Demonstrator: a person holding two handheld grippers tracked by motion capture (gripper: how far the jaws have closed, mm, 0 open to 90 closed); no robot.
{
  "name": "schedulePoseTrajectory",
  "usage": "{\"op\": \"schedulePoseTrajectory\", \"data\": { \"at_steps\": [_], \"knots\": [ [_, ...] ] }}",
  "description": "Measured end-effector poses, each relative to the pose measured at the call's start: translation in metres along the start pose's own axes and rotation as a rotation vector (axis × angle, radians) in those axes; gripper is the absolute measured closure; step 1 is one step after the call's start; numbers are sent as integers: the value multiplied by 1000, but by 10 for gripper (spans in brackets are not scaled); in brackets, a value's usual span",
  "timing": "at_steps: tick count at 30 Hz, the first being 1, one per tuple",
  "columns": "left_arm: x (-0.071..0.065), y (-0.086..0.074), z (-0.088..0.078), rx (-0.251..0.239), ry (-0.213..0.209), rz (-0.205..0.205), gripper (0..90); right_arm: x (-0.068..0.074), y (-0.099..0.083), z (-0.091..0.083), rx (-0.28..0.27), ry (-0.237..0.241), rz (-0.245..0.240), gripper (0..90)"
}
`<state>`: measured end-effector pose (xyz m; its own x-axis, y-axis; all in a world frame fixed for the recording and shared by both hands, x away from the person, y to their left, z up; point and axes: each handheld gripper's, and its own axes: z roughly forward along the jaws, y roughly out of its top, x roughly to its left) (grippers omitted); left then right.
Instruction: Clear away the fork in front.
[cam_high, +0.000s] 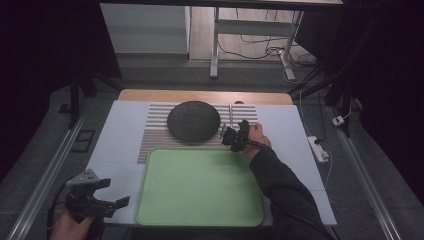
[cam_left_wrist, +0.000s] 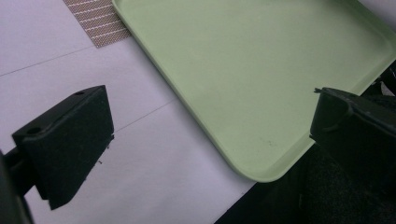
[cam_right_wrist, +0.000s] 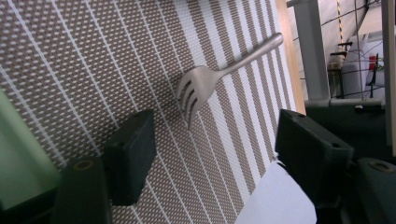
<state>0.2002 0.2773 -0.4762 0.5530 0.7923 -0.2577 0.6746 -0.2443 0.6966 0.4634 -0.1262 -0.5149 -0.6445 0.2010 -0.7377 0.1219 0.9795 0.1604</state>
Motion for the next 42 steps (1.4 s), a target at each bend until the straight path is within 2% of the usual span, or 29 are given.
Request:
{"op": "schedulePoseTrajectory", "data": {
  "at_steps": [1,2,4,5,8,10,15,16,19,20,21,23,25,27,29,30,33,34,39,40,41,42],
  "knots": [
    [0,0,0,0,0,0,0,0,0,0,0,0,0,334],
    [0,0,0,1,0,0,0,1,1,2,-5,7,-7,376],
    [0,0,0,2,0,1,0,4,2,4,-6,-11,-34,425],
    [0,0,0,2,0,0,0,5,4,5,-9,3,-56,476],
    [0,0,0,3,1,3,0,7,7,7,-15,-12,-73,508],
    [0,0,0,3,1,2,0,9,10,10,-11,-12,-94,588],
    [-1,0,1,4,2,3,0,12,14,13,2,-15,-130,697],
    [-1,0,1,4,2,3,0,14,14,16,17,-21,-151,739],
    [-1,0,1,4,1,3,0,16,15,17,23,-49,-166,776],
    [-1,0,1,4,1,3,0,15,15,18,30,-27,-171,790],
    [-1,0,1,4,1,3,0,18,16,18,39,-51,-188,829],
    [-1,0,1,4,2,4,0,21,16,19,48,-58,-199,862],
    [-1,0,1,4,1,4,0,22,16,19,56,-60,-210,874],
    [-1,0,1,4,1,4,0,24,16,19,38,-89,-213,882],
    [-1,0,1,4,2,4,0,24,18,17,59,-73,-223,884],
    [-1,0,1,4,2,4,0,25,17,18,42,-81,-221,885],
    [-1,0,1,4,2,4,0,25,17,16,36,-80,-224,886],
    [-1,0,1,4,1,4,0,25,17,16,25,-101,-231,886],
    [-1,0,0,3,1,4,0,21,17,9,17,-89,-218,886],
    [-1,0,0,3,1,4,0,22,17,7,7,-120,-212,886],
    [-1,0,1,3,1,5,0,22,17,7,7,-120,-212,886],
    [-1,0,1,3,2,5,0,20,17,4,18,-80,-209,886]
  ]
}}
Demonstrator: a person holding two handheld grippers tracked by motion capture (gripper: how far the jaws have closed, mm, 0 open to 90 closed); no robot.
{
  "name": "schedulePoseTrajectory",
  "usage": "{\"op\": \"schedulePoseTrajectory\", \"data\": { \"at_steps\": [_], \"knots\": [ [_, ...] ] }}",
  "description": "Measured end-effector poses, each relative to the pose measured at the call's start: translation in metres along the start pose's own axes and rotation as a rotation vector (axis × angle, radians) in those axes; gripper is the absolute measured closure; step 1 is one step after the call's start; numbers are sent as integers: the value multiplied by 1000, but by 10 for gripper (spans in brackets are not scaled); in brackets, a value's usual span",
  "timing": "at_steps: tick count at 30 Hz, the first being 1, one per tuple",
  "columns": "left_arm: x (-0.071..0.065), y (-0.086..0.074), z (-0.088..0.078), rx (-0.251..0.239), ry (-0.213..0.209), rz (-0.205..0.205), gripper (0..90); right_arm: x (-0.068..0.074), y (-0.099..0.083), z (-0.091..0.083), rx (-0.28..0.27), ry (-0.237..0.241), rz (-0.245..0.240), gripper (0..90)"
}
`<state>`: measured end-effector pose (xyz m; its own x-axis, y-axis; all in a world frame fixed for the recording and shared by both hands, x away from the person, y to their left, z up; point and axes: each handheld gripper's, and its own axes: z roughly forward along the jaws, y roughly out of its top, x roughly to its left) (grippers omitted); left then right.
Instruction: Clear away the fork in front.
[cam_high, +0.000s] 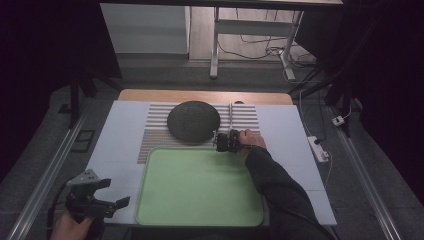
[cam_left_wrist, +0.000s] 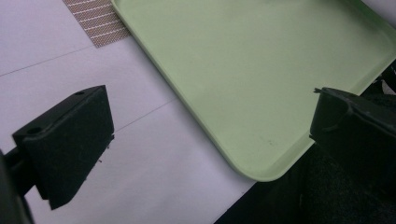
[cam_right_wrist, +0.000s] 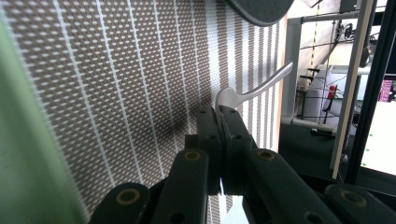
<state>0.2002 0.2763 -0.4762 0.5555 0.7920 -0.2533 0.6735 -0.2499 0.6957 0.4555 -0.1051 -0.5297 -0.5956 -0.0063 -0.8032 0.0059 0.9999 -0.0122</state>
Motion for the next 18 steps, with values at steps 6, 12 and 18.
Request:
{"op": "schedulePoseTrajectory", "data": {
  "at_steps": [6,12,18],
  "knots": [
    [1,0,0,-1,-1,-3,0,-8,-4,-16,-56,41,60,887],
    [0,0,0,0,0,-3,0,-16,-13,-34,-118,86,181,887],
    [0,0,0,1,-2,-2,0,-19,-24,-53,-159,100,264,888]
  ]
}}
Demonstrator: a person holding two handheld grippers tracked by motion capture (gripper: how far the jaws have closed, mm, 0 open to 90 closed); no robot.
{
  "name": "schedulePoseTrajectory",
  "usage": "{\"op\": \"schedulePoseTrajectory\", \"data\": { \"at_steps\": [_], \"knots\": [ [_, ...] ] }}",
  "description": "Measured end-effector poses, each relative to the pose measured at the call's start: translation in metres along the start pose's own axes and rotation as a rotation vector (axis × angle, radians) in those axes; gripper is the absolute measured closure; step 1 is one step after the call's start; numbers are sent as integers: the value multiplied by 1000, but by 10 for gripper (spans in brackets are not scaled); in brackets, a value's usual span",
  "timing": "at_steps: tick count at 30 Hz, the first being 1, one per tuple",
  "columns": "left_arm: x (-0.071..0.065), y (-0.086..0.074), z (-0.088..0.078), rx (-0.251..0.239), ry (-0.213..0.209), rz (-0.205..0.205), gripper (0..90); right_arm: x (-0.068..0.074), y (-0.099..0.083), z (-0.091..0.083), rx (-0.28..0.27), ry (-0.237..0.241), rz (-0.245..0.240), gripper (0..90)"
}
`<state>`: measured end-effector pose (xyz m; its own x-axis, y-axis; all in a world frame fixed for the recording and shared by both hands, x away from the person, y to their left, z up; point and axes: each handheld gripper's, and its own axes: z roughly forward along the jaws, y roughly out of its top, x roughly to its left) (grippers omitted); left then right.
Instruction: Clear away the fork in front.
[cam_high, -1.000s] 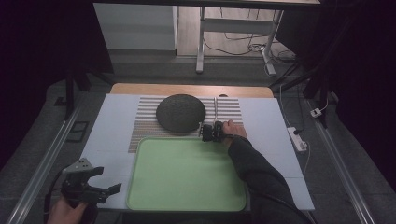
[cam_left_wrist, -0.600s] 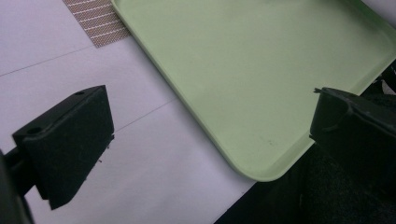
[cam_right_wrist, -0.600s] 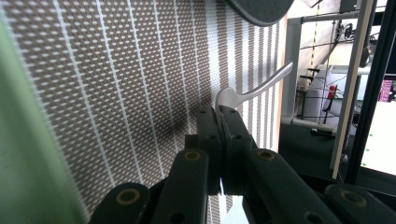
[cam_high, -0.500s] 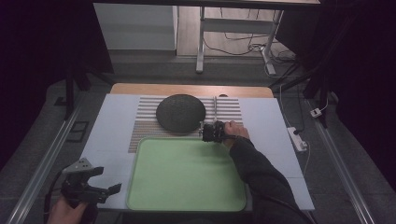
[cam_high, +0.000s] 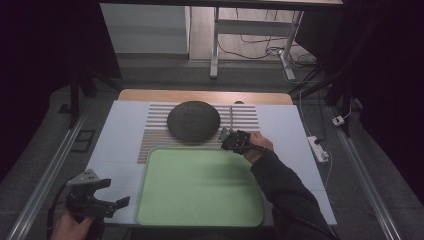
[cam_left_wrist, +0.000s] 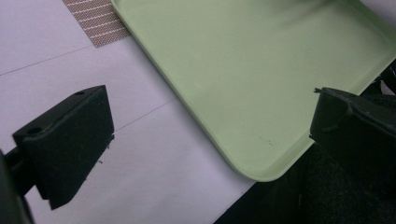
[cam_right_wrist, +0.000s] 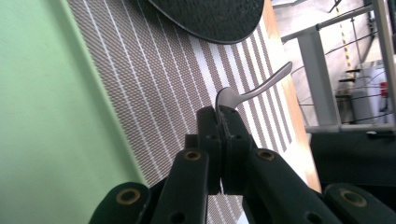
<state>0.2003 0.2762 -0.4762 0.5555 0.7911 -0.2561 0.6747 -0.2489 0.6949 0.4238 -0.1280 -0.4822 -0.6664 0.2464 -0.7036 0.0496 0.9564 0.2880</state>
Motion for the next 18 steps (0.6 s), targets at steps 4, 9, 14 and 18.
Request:
{"op": "schedulePoseTrajectory", "data": {
  "at_steps": [4,9,14,18],
  "knots": [
    [0,0,0,4,-1,2,0,0,-4,-15,-51,45,97,887],
    [-1,0,1,8,-3,7,0,-3,-12,-37,-146,122,212,887],
    [0,1,1,9,-6,7,0,-3,-18,-54,-218,192,295,888],
    [-1,1,1,13,0,9,0,-2,-22,-63,-253,230,339,887]
  ]
}}
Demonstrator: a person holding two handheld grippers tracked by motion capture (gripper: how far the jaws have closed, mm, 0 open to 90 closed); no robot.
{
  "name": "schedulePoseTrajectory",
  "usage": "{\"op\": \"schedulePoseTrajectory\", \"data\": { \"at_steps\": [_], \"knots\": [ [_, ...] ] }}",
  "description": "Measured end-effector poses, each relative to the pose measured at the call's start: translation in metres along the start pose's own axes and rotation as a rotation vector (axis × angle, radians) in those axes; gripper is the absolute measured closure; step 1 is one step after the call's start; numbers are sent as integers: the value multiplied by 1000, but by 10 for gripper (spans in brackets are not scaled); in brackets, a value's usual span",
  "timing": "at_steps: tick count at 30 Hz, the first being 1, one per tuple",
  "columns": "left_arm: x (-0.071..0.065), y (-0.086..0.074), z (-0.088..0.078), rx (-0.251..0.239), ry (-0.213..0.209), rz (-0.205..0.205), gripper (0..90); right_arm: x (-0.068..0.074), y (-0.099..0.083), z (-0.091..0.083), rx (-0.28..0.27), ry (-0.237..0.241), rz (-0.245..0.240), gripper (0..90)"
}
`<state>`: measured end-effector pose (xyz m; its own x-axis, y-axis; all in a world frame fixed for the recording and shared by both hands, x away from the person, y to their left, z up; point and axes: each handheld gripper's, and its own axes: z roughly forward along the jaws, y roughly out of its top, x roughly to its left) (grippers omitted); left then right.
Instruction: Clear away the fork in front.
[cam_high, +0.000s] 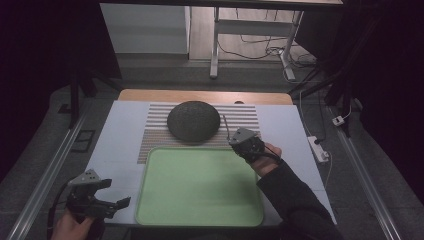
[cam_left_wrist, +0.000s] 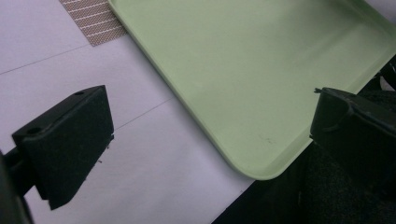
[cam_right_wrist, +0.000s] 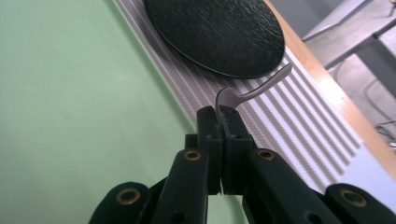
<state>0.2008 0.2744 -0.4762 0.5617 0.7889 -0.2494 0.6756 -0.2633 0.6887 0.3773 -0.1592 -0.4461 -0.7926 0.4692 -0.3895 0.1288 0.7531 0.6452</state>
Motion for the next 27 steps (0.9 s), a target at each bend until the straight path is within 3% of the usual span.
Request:
{"op": "schedulePoseTrajectory", "data": {
  "at_steps": [4,7,12,17,27],
  "knots": [
    [-1,1,1,11,5,10,0,4,-4,-16,-57,69,70,887],
    [-4,3,3,34,15,30,0,5,-6,-21,-75,95,95,887],
    [-7,7,5,13,5,64,0,11,-10,-32,-102,150,131,887],
    [-11,14,12,33,-45,117,0,18,-12,-42,-147,215,170,887],
    [-20,33,33,49,-105,217,0,35,-15,-58,-201,316,168,887]
  ]
}}
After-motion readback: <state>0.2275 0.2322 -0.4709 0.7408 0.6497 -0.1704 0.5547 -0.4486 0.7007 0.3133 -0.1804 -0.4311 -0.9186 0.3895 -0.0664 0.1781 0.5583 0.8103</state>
